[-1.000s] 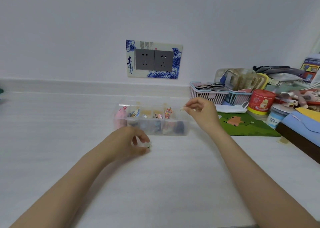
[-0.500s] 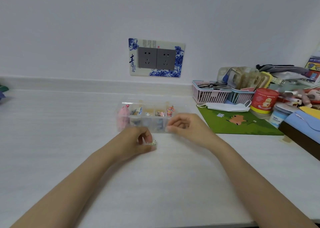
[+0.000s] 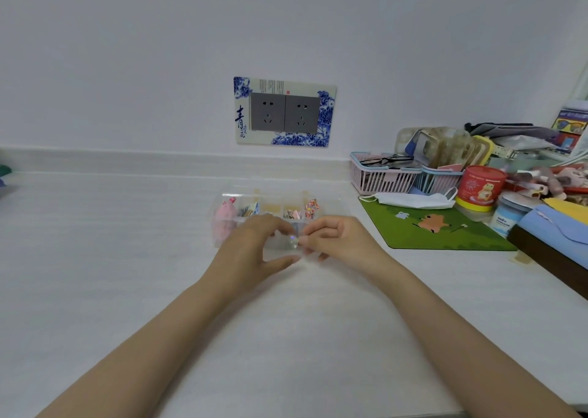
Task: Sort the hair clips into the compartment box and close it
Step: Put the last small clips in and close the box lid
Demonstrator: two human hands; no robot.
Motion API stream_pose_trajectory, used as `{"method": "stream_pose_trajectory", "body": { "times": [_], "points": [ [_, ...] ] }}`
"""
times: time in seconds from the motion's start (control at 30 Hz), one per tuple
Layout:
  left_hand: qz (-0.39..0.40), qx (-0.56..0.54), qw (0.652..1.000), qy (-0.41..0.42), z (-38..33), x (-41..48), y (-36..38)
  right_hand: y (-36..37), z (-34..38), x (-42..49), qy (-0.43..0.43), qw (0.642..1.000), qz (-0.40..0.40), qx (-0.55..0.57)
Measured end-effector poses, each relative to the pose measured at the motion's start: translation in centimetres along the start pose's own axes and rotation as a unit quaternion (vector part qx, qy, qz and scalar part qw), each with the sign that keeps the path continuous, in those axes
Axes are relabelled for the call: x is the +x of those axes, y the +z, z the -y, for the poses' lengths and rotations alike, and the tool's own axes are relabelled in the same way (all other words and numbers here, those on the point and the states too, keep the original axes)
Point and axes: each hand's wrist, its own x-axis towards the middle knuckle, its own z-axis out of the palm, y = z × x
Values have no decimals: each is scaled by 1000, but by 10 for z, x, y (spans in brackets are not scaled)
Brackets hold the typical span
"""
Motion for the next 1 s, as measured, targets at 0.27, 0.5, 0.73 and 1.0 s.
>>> {"method": "stream_pose_trajectory", "body": {
  "times": [0.27, 0.5, 0.73, 1.0],
  "points": [
    [40, 187, 981, -41, 26, 6, 1, -45, -11, 31, -101, 957, -261, -82],
    [35, 157, 986, -43, 29, 9, 0, -47, -32, 44, -75, 967, -228, -83],
    [-129, -118, 957, -234, 42, 36, -38, -55, -27, 52, 32, 960, -267, 76],
    [-40, -386, 824, -414, 91, 51, -39, -36, -19, 77, 125, 957, -179, 189]
  ]
}}
